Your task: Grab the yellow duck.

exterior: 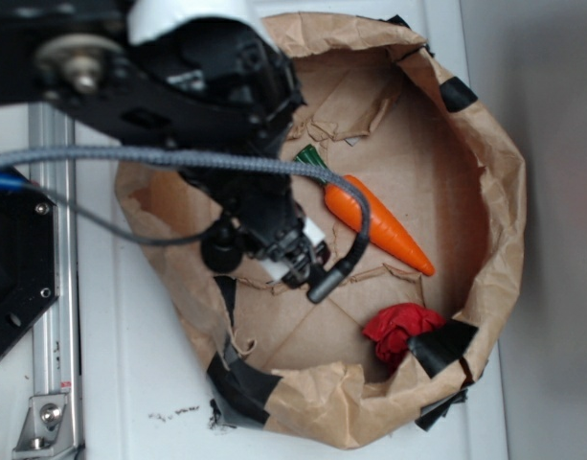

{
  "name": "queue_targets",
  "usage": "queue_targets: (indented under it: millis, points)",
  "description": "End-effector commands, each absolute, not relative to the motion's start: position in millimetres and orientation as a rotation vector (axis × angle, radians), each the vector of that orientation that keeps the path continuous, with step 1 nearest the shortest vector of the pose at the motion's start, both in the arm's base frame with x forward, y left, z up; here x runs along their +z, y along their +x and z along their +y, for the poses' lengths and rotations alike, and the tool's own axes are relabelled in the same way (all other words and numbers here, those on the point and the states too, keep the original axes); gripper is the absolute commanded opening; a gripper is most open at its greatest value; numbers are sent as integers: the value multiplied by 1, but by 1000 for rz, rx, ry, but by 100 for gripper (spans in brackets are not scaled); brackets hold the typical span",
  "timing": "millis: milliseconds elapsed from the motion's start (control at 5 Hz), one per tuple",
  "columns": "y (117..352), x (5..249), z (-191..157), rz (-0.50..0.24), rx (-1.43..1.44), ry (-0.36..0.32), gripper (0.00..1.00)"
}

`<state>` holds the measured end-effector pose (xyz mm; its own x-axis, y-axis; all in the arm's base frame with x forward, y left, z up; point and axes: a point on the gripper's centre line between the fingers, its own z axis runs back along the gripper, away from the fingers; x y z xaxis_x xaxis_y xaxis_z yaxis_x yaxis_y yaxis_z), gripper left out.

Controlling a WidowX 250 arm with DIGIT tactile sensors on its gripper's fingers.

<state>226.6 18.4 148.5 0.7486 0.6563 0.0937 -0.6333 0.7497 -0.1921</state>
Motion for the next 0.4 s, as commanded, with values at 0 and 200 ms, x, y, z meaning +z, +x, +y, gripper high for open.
queue_targets:
  millis: [0,200]
  points:
    - [257,103,40,-108,516,-89,100]
    - [246,85,37,-67,491,-52,100]
